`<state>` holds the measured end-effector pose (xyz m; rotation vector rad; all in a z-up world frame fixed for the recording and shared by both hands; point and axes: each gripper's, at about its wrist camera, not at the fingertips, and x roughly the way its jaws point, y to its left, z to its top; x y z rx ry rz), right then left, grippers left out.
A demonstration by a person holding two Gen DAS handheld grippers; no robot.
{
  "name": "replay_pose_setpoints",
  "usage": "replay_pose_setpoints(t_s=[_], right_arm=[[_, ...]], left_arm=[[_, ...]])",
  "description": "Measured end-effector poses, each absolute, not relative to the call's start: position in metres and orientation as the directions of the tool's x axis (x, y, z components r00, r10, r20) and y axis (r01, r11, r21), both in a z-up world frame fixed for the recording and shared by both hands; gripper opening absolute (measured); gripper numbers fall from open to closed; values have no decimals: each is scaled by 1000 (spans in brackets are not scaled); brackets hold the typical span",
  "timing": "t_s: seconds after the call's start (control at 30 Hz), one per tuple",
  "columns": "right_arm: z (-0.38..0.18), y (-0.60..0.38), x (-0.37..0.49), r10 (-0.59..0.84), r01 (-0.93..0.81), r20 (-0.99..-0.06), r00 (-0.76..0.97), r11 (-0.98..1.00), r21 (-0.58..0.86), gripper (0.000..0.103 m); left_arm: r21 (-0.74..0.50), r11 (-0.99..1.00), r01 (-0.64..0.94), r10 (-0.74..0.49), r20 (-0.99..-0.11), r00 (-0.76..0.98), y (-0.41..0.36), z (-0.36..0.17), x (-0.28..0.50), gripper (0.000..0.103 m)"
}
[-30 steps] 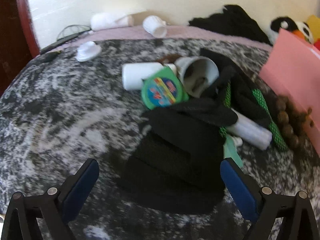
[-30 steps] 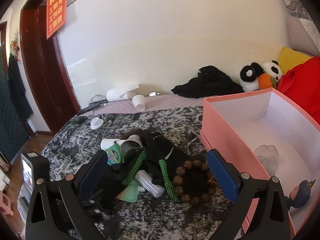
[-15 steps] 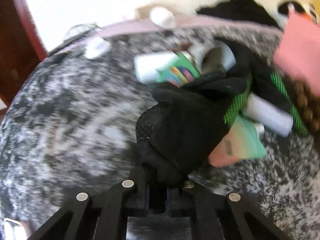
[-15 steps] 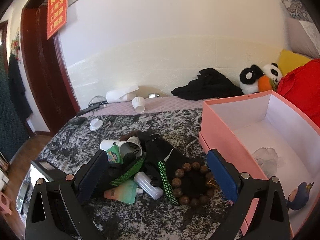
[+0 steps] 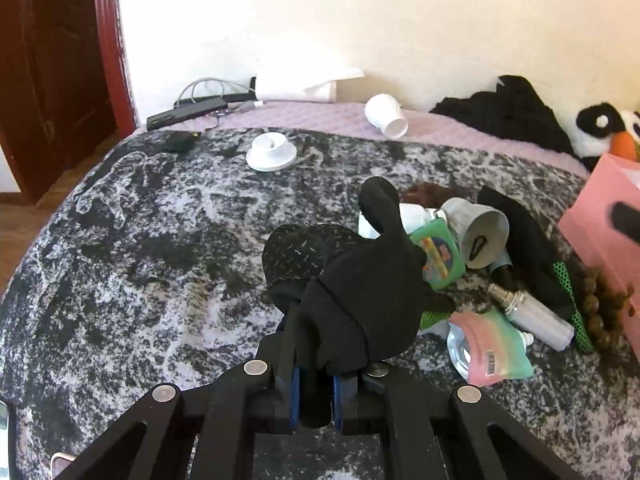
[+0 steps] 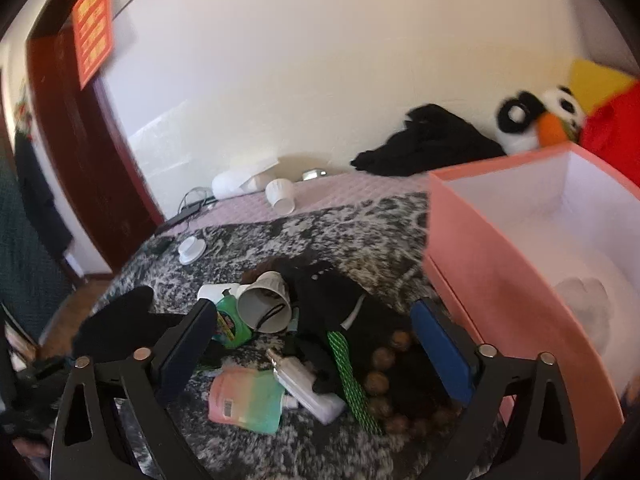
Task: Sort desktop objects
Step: 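Grasp the black glove with the left gripper while the right grasps the green-trimmed glove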
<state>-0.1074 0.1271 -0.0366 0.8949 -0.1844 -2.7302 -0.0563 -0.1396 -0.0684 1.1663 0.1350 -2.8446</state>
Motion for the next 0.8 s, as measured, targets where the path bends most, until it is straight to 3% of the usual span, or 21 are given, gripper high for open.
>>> replay_pose_setpoints(t_s=[0.13,0.37,0.4,0.43,0.47,0.5,0.8], right_arm=[[-57,105,-133,-252,256,-628,-737,-963,86,67],[-106,92,-183,-307,282,-724,-618,-946,160,66],[-110,89,-188,-305,284,-730,-612,-946,158,57],[-114,86,-192,-299,285,-735,-608,-947,149,28],[-117,84,-196,-293,287,-740,-605,-948,141,15],[-118,83,-198,-290,281,-740,-607,-949,141,10],[-35,98,-161,-317,256,-597,-737,-948,188,8]], left_arm=[[-48,-995,85,-26,-711,-703,-146,-72,-57,7],[-48,-994,96,-32,-724,-689,-156,-78,-61,9],[-46,-994,96,-33,-725,-688,-156,-78,-61,9],[-43,-995,96,-35,-725,-688,-156,-78,-61,9],[-40,-995,95,-37,-725,-688,-157,-78,-61,9],[-39,-995,95,-37,-724,-688,-157,-78,-61,9],[-54,-996,72,-16,-684,-730,-146,-53,-50,9]])
